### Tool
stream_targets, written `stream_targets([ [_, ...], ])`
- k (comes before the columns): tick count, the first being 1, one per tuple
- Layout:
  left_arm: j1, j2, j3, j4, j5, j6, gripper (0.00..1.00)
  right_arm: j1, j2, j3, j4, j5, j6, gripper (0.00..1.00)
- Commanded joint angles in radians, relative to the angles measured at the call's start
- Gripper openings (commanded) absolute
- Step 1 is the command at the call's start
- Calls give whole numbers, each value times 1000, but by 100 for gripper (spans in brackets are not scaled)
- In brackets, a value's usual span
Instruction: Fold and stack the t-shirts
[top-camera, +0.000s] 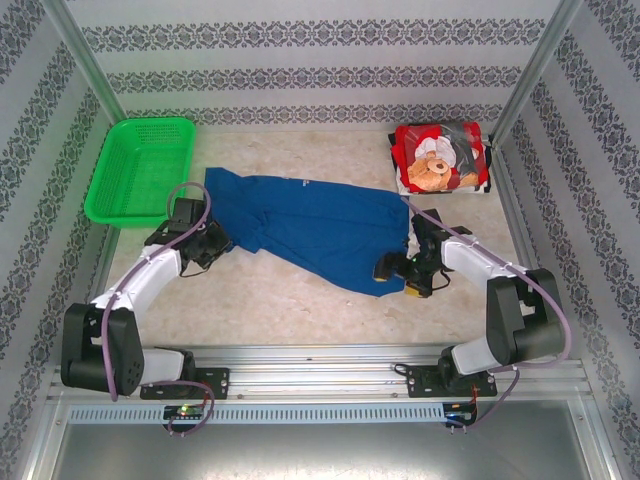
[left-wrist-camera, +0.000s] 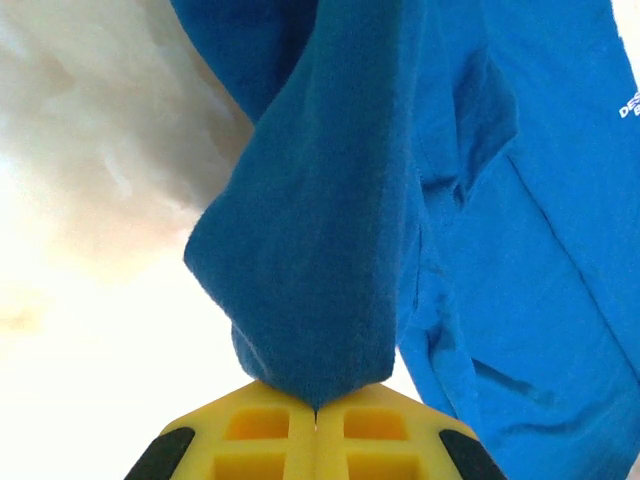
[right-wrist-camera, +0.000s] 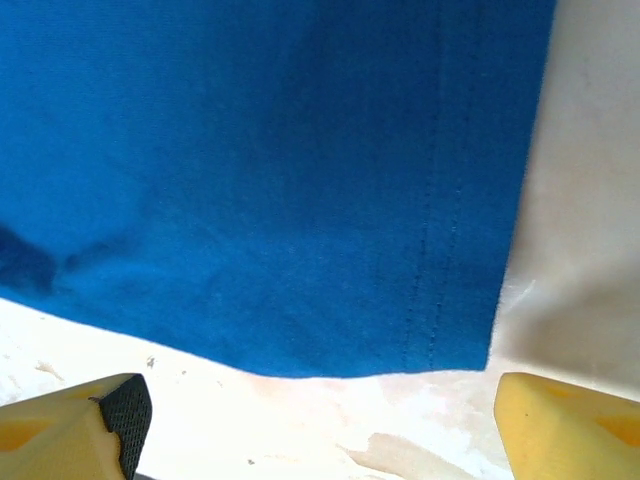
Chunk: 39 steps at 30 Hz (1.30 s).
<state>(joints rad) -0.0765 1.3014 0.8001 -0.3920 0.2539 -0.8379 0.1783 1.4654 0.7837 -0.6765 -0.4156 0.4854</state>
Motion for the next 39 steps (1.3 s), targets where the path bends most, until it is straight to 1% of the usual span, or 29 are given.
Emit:
stream_targets([
  [1,13,-29,-12,-46,2,28,0,-11,14,-18,-2,49,40,88],
  [6,21,-42,-25,-46,2,32,0,-10,24,-24,21,71,66,82],
  [10,25,-39,-25,-45,8,38,0,-8,47,-26,45,68,87,71],
  [14,30,-42,-24,-41,9,40,0,1,59,-27,54,78,99,65],
  [16,33,-41,-23,-40,11,44,0,2,76,-19,53,87,99,56],
  [18,35,-42,-19,-42,12,47,0,1,86,-8,51,101,106,42],
  [19,37,-43,-18,-44,13,50,0,1,92,0,47,111,110,40],
  [21,41,-43,-13,-44,16,52,0,1,108,15,46,114,113,29],
  [23,44,-42,-8,-47,21,58,0,0,120,39,39,109,113,15],
  [25,47,-43,0,-56,24,65,0,1,116,62,23,100,112,8],
  [29,49,-52,22,-81,13,87,0,-6,100,122,-32,88,96,6],
  [32,50,-46,31,-87,15,97,0,-22,133,165,-65,74,79,5],
  [37,50,-39,38,-81,13,105,0,-38,209,224,-68,54,61,11],
  [39,50,-31,46,-80,19,110,0,-40,244,251,-71,49,52,17],
])
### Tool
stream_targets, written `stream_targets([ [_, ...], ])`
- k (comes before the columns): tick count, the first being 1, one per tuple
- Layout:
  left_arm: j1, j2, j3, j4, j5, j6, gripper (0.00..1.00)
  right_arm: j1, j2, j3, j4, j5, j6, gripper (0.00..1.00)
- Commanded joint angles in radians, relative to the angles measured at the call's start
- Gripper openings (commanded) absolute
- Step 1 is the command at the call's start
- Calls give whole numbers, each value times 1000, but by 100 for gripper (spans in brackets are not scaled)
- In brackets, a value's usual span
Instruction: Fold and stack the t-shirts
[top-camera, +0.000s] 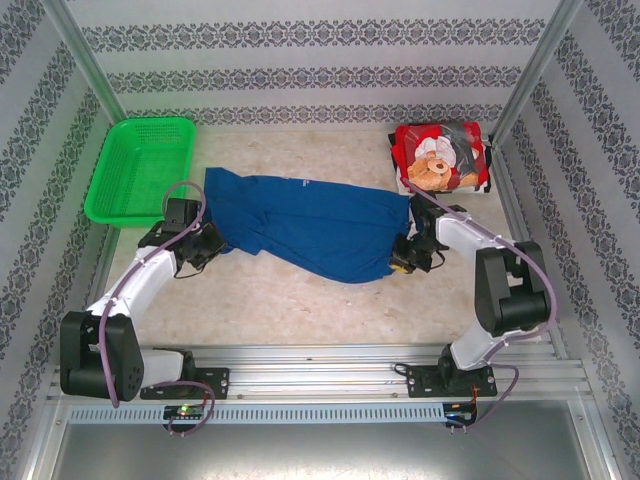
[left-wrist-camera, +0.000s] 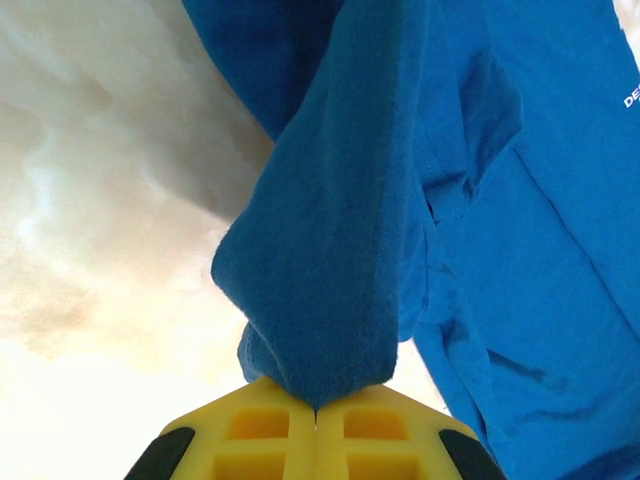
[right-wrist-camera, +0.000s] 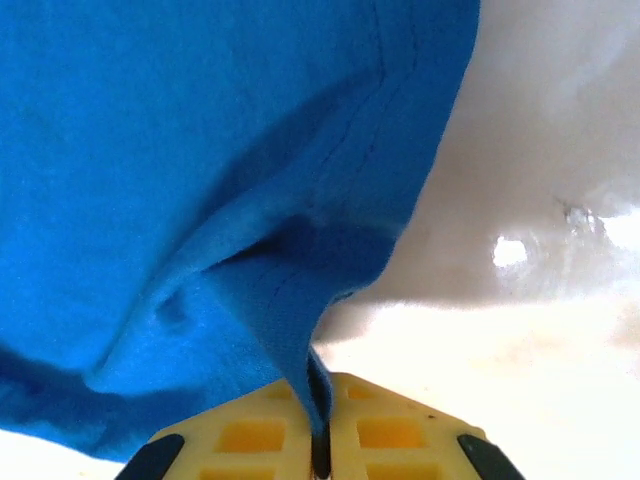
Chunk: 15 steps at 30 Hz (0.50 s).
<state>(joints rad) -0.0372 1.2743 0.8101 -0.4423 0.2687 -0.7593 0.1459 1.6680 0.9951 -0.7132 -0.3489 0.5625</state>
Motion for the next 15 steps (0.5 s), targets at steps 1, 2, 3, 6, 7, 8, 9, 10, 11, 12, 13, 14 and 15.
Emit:
stream_targets([
  [1,11,0,39,-29,8,32,0,-9,57,53,-35,-23,-29,21],
  [2,11,6,42,-26,13,34,0,-9,73,66,-35,-28,-32,29],
  [3,11,10,43,-26,18,36,0,-10,80,74,-33,-27,-33,36],
  [6,11,10,46,-24,15,34,0,-13,48,79,-15,-19,-29,40],
  [7,11,9,47,-24,14,36,0,-13,25,73,-9,-15,-26,42],
  [8,11,8,49,-25,15,35,0,-14,-4,65,-6,-12,-27,44],
  [9,12,8,50,-26,16,36,0,-14,-30,54,-13,-13,-31,45],
  [10,12,8,49,-25,18,37,0,-14,-52,42,-19,-18,-36,46],
  [11,11,8,47,-22,20,37,0,-14,-78,24,-25,-27,-41,47],
  [12,12,8,44,-20,23,38,0,-12,-102,-1,-26,-31,-42,47],
  [13,11,10,42,-16,24,38,0,-12,-119,-25,-24,-33,-41,48],
  [14,11,10,38,-9,27,36,0,-14,-128,-52,-20,-31,-42,48],
  [15,12,12,35,-4,29,34,0,-16,-130,-71,-22,-26,-43,48],
])
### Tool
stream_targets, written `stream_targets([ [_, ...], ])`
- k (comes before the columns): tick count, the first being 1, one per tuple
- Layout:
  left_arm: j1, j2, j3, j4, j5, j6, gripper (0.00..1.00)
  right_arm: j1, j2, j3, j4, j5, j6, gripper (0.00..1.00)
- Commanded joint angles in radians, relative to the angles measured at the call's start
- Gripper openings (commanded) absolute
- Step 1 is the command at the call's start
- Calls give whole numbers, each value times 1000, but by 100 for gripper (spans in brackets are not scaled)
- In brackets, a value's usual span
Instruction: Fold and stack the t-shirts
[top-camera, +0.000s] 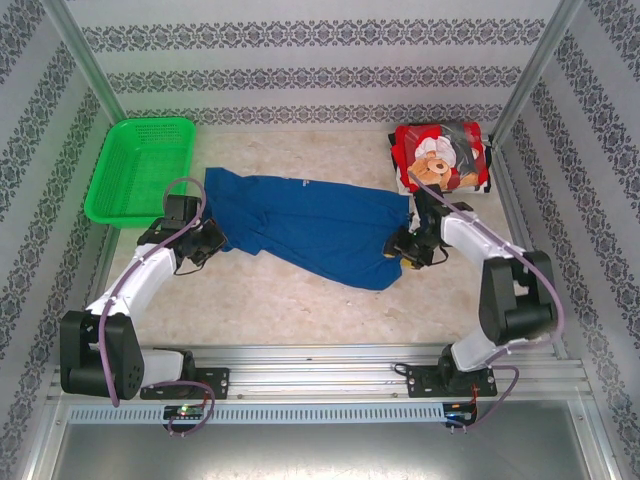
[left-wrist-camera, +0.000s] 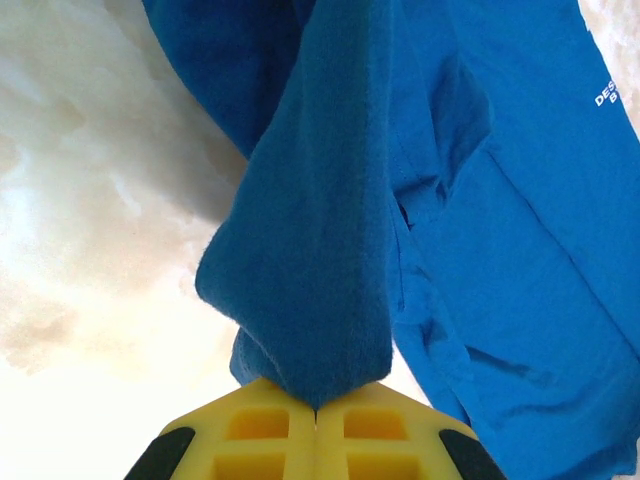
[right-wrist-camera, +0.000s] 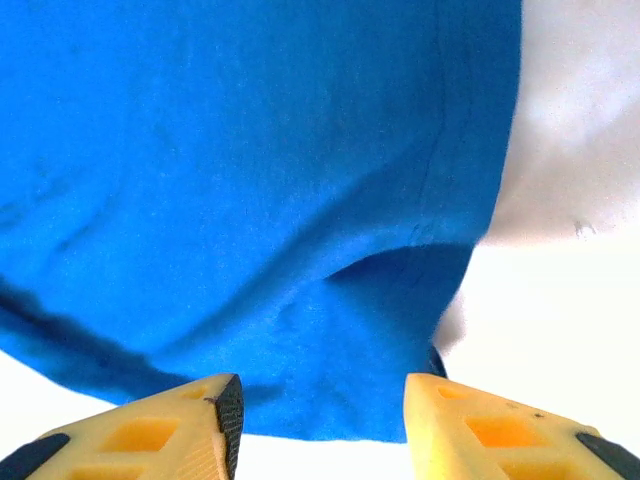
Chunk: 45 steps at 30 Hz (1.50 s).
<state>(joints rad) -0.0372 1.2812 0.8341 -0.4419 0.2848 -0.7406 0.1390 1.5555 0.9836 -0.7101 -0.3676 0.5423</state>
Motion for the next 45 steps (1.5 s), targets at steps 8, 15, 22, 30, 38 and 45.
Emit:
stream_targets([
  [8,11,9,22,-13,13,26,0,6,23,-84,-32,10,-24,47],
  [15,11,-7,17,-7,11,26,0,13,-101,-152,-85,16,1,46],
  [22,13,6,26,-1,12,31,0,19,-96,-211,-27,12,22,43],
  [30,14,23,33,2,9,37,0,34,43,-145,41,51,27,33],
  [38,25,22,30,-8,13,49,0,35,16,-96,-24,53,25,2],
  [45,27,17,26,-12,16,60,0,35,-46,-112,-146,-17,12,1],
])
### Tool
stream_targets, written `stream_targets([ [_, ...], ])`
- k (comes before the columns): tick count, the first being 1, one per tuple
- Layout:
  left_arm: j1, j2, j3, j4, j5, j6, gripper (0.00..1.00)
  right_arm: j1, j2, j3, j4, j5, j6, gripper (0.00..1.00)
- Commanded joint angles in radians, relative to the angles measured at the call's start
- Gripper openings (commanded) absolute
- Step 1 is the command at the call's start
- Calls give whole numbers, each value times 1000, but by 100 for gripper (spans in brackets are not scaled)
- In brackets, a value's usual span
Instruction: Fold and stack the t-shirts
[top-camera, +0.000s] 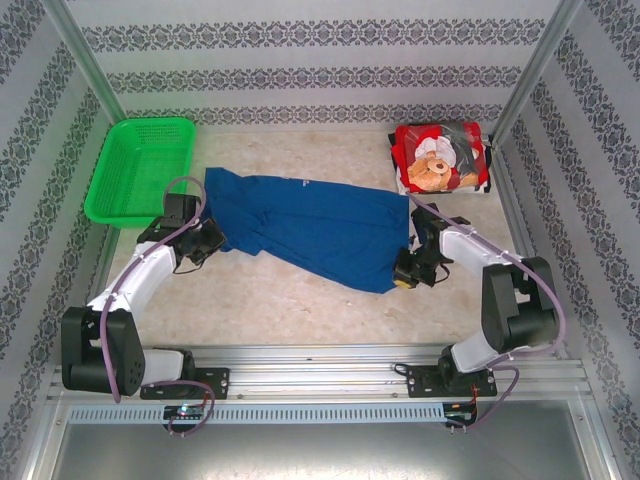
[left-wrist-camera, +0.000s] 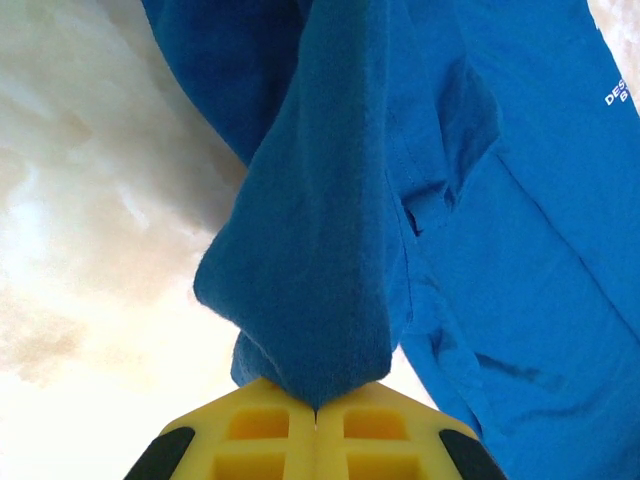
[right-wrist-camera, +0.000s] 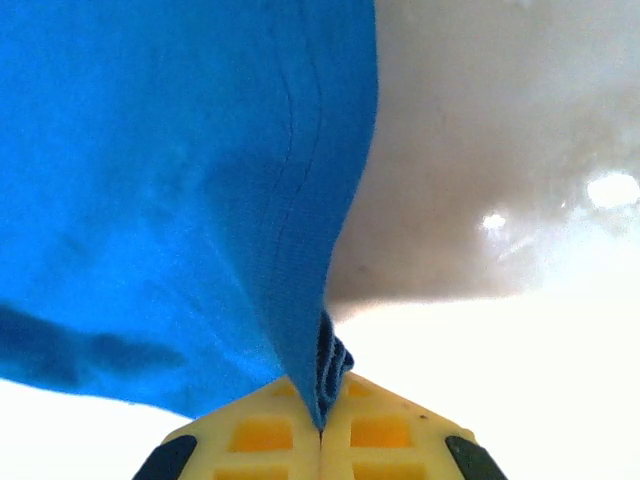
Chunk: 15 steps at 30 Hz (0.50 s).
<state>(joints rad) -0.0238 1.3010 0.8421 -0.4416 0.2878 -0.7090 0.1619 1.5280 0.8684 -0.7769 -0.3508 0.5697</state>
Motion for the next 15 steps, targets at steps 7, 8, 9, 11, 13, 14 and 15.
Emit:
stream_targets([
  [7,13,9,28,-11,15,40,0,1,94,145,-108,-88,-50,2],
  [8,13,12,32,-12,18,40,0,0,115,170,-109,-94,-58,2],
  [9,13,14,38,-13,19,42,0,1,143,199,-113,-102,-64,2],
  [11,13,18,45,-14,23,45,0,1,193,255,-124,-114,-83,5],
  [13,13,24,54,-13,27,48,0,-1,241,304,-130,-120,-96,6],
  [14,14,28,56,-14,28,49,0,-2,262,320,-132,-122,-101,6],
  [15,13,33,60,-14,32,50,0,-3,284,343,-132,-127,-103,6],
])
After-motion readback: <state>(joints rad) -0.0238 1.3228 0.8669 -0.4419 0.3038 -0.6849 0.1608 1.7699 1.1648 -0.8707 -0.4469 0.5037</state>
